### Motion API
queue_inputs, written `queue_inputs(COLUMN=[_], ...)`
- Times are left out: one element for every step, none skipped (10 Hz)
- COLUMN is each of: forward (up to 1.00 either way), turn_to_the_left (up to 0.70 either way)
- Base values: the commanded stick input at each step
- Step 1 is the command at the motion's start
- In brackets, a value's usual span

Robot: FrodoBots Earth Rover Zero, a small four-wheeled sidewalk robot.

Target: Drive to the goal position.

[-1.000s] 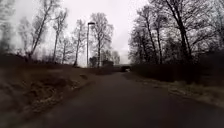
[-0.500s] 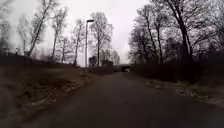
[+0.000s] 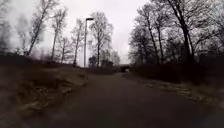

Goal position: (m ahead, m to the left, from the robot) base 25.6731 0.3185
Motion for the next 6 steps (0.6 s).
queue_inputs(forward=[0.70,0.70,0.70,0.70,0.70,0.70], turn_to_the_left=[0.00,0.00,0.00,0.00,0.00,0.00])
